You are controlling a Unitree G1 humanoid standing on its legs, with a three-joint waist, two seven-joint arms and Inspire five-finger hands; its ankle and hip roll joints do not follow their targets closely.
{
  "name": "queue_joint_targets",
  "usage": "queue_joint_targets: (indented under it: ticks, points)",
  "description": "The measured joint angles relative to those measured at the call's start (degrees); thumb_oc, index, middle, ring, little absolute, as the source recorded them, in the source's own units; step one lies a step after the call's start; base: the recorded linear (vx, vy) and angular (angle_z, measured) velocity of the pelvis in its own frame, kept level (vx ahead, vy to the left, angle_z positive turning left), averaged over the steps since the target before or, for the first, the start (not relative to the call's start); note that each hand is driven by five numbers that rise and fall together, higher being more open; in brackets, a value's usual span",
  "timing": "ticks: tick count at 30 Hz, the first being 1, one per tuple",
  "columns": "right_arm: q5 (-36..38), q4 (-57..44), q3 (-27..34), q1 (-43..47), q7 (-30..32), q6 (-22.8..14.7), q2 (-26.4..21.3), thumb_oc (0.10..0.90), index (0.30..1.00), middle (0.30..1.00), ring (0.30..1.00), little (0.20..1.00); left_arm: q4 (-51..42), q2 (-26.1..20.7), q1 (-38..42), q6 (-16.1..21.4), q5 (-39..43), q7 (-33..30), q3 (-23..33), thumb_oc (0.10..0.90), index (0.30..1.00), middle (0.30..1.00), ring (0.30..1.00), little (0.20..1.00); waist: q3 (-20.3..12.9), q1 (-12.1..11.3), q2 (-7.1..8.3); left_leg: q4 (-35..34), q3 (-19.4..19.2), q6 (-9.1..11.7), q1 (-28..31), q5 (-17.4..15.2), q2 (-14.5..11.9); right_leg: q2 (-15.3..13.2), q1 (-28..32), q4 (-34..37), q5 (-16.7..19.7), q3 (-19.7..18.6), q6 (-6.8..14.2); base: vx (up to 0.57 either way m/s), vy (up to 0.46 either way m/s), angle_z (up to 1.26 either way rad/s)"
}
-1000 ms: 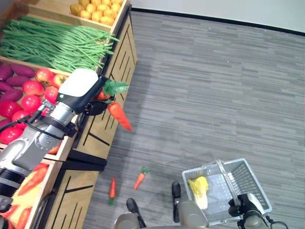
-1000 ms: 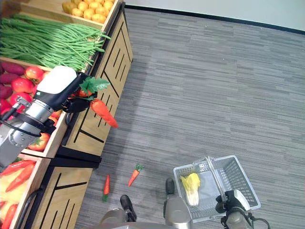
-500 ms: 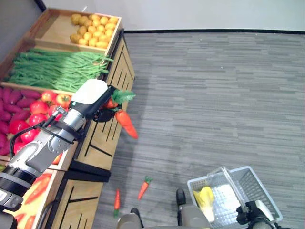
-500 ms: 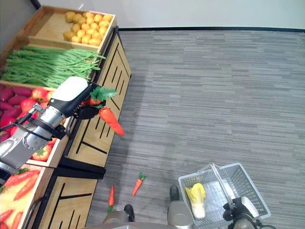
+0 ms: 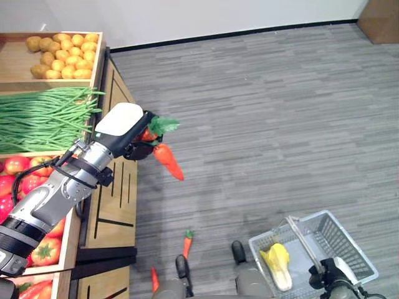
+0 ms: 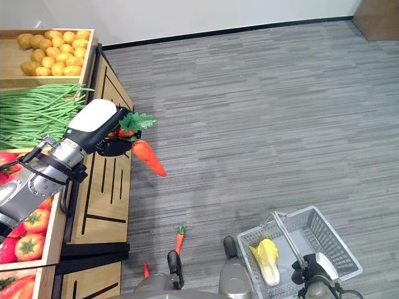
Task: Get the vegetables into the basket
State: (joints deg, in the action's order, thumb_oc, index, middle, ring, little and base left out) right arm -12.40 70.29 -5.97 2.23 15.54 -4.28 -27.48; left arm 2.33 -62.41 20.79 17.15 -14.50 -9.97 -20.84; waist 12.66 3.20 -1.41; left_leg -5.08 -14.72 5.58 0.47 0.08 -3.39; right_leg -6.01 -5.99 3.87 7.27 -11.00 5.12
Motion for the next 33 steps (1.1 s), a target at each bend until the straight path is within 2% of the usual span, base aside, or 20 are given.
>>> queue_joint_targets:
  ticks: [2,6,7,8,10,11,12,14,17,20,26,28,30,33]
  points:
    - [0.68,-0.85,-0.01,1.38,0.09,-0.11,-0.09,0.400,0.300,0.300,0.300,0.300,-0.12,0.00,0.48,0.37,0.00,0.05,-0.43,0.400,0.300,0.300,0.300,0.300,-0.02,0.50,-0.03,0.01,-0.09,0.00,0.02,0.02,0.01,-0.07,0.34,0.60,0.08,0.08,0.06,-0.02,0.069,0.00]
    - [2.08,-3.90,-1.46,5.25,0.40,0.07,-1.02,0.400,0.300,0.300,0.300,0.300,0.02,0.14,5.14,0.54,0.11,0.30,-5.38,0.400,0.300,0.300,0.300,0.300,-0.04,0.66,-0.01,0.02,-0.12,-0.01,0.11,0.04,0.02,-0.19,0.67,0.98,0.14,0.34,0.15,-0.02,0.022,0.01]
    - [2.05,-7.14,-3.91,5.80,0.44,0.70,-2.41,0.400,0.300,0.300,0.300,0.300,0.13,0.17,7.29,0.50,0.58,0.34,-7.79,0.400,0.300,0.300,0.300,0.300,-0.04,0.63,-0.01,0.02,-0.18,0.00,0.11,0.09,0.03,-0.24,0.67,0.98,0.14,0.37,0.16,0.00,0.000,0.00]
    - [2.03,-10.70,-5.51,7.37,1.84,-1.17,-3.87,0.400,0.300,0.300,0.300,0.300,-0.22,0.25,8.82,1.37,1.10,0.46,-10.10,0.400,0.300,0.300,0.300,0.300,-0.07,0.91,-0.05,0.02,-0.25,0.04,0.22,0.14,-0.10,-0.12,0.74,0.99,0.13,0.40,0.18,0.00,0.000,0.00]
    - [2.00,-14.81,-5.91,9.17,2.38,-0.07,-4.97,0.400,0.300,0.300,0.300,0.300,-0.42,0.88,9.02,1.74,1.10,0.57,-10.30,0.400,0.300,0.300,0.300,0.300,-0.15,0.65,-0.10,0.02,-0.13,0.09,0.25,0.17,-0.55,0.27,0.88,0.99,0.14,0.66,0.16,0.00,-0.009,0.02]
    - [1.99,-21.42,-7.56,9.16,2.31,1.61,-7.20,0.400,0.300,0.300,0.300,0.300,-0.43,2.36,10.09,1.16,1.14,0.54,-11.37,0.400,0.300,0.300,0.300,0.300,-0.21,0.64,-0.21,0.02,-0.02,0.08,0.28,0.30,-0.62,0.30,0.95,0.99,0.14,0.81,0.15,0.00,0.000,0.00]
    - [1.95,-26.88,-8.16,9.70,2.65,0.38,-8.50,0.400,0.300,0.300,0.300,0.300,-0.64,3.04,10.47,1.19,1.13,0.75,-12.53,0.400,0.300,0.300,0.300,0.300,-0.21,0.92,-0.21,0.02,-0.08,0.10,0.64,0.33,-0.74,0.33,1.26,1.00,0.15,0.80,0.15,0.00,0.000,0.00]
    - [1.97,-30.58,-8.25,11.05,2.97,-0.23,-8.96,0.400,0.300,0.300,0.300,0.300,-0.86,4.63,10.48,1.06,1.14,1.22,-12.97,0.400,0.300,0.300,0.300,0.300,-0.26,0.89,-0.29,0.02,-0.06,0.10,1.18,0.33,-0.90,0.47,1.84,1.03,0.13,1.06,0.16,0.02,-0.033,0.02]
    - [1.97,-29.38,-10.98,17.92,3.01,-1.36,-9.04,0.400,0.300,0.300,0.300,0.300,-0.91,7.51,10.61,1.15,1.53,1.60,-13.46,0.400,0.300,0.300,0.300,0.300,-0.30,0.32,-0.35,0.03,0.09,0.23,1.48,0.58,-1.26,0.81,2.28,1.03,0.14,1.61,0.14,0.02,-0.049,0.07]
    - [2.05,-27.13,-13.46,20.99,3.02,-1.25,-9.55,0.400,0.300,0.300,0.300,0.300,0.32,10.54,12.98,0.31,2.11,1.65,-16.01,0.400,0.300,0.300,0.300,0.300,-0.34,-1.01,-0.41,0.03,0.39,0.22,1.51,0.78,-1.46,0.92,2.51,1.03,0.14,2.03,0.13,0.00,-0.036,0.06]
    - [3.46,-26.62,-17.17,24.42,2.92,-1.01,-8.32,0.400,0.300,0.300,0.300,0.300,1.50,14.96,16.41,-0.57,2.12,2.65,-21.29,0.400,0.300,0.300,0.300,0.300,-0.39,-0.86,-0.50,0.04,0.44,0.15,1.50,0.91,-1.38,0.83,2.56,1.03,0.14,2.15,0.13,0.00,0.000,0.00]
    - [3.78,-25.84,-19.06,25.69,2.82,-0.20,-7.76,0.400,0.300,0.300,0.300,0.300,4.91,18.34,18.49,-1.21,2.08,3.06,-24.05,0.400,0.300,0.300,0.300,0.300,-0.65,-0.86,-0.92,0.03,0.41,0.14,1.50,0.94,-1.39,0.82,2.57,1.03,0.14,2.33,0.13,0.00,0.000,0.00]
    - [4.17,-25.72,-19.76,25.89,2.45,-0.10,-5.87,0.400,0.300,0.300,0.300,0.300,8.50,22.49,18.49,-2.41,2.06,4.05,-24.54,0.400,0.300,0.300,0.300,0.300,-0.80,-0.55,-1.17,0.03,0.17,0.13,1.46,0.94,-1.55,0.95,2.29,1.03,0.15,2.11,0.10,-0.02,0.008,-0.07]
    - [4.58,-26.07,-22.27,27.32,2.37,0.97,-4.81,0.400,0.300,0.300,0.300,0.300,10.22,23.73,18.82,-3.22,0.98,4.11,-24.79,0.400,0.300,0.300,0.300,0.300,-0.86,-0.10,-1.28,0.03,-0.19,0.12,1.43,0.94,-1.51,1.02,2.05,1.03,0.25,1.78,-0.03,-0.02,0.006,-0.07]
